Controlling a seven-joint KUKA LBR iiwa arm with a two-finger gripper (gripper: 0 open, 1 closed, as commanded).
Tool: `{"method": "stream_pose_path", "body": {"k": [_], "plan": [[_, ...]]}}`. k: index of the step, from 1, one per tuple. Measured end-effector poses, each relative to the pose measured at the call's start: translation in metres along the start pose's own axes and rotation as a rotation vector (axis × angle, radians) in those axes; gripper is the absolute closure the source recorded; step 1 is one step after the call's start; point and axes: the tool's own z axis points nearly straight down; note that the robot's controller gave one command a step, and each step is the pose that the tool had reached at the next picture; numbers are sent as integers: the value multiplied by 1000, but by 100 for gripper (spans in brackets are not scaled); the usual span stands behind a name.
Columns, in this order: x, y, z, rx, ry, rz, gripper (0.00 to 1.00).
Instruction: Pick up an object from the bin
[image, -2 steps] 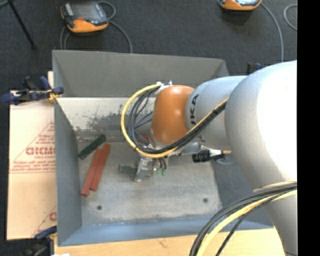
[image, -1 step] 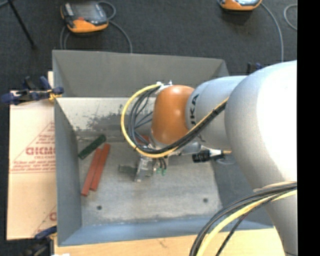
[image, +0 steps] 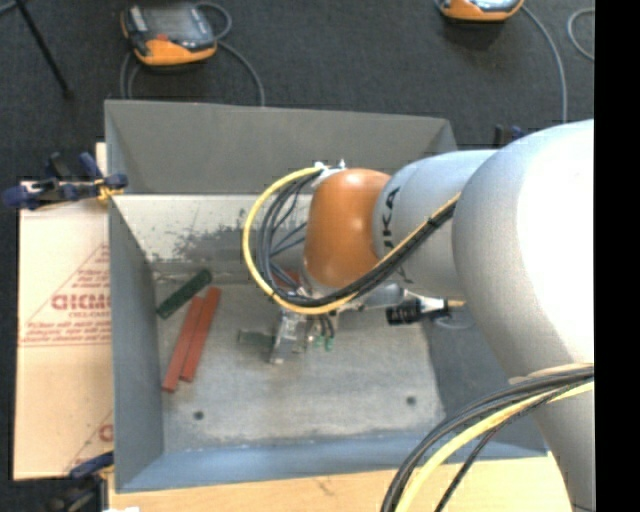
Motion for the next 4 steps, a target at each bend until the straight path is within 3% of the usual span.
{"method": "stream_pose_path", "body": {"k": [3,4], "plan": [[-2,0,-36,-1,-5,0,100],[0,-1,-47,2,4,0,100]]}}
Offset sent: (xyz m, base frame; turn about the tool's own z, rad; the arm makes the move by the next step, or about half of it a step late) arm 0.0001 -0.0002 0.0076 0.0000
